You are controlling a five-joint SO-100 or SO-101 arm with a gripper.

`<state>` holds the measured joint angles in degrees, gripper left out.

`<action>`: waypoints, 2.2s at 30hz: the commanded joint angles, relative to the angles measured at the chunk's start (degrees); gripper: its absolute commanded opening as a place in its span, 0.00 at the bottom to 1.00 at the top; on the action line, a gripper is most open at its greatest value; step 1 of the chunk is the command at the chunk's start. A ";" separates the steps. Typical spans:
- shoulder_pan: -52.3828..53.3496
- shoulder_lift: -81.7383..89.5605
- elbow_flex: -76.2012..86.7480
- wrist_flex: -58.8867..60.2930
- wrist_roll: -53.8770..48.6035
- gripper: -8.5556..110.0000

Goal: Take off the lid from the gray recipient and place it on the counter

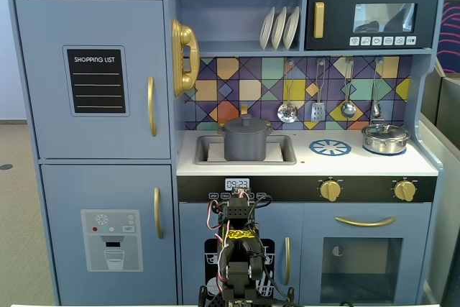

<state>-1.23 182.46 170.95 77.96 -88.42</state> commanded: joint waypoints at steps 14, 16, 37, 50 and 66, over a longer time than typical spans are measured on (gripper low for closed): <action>2.02 -0.35 1.05 9.76 -0.70 0.07; 2.46 -0.35 0.97 9.76 -0.88 0.07; 2.29 -23.03 -51.15 -50.19 1.23 0.13; 2.02 -32.96 -51.33 -63.02 -3.34 0.19; 4.13 -47.11 -53.79 -71.19 -4.13 0.21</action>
<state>1.85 137.02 121.64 9.32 -92.02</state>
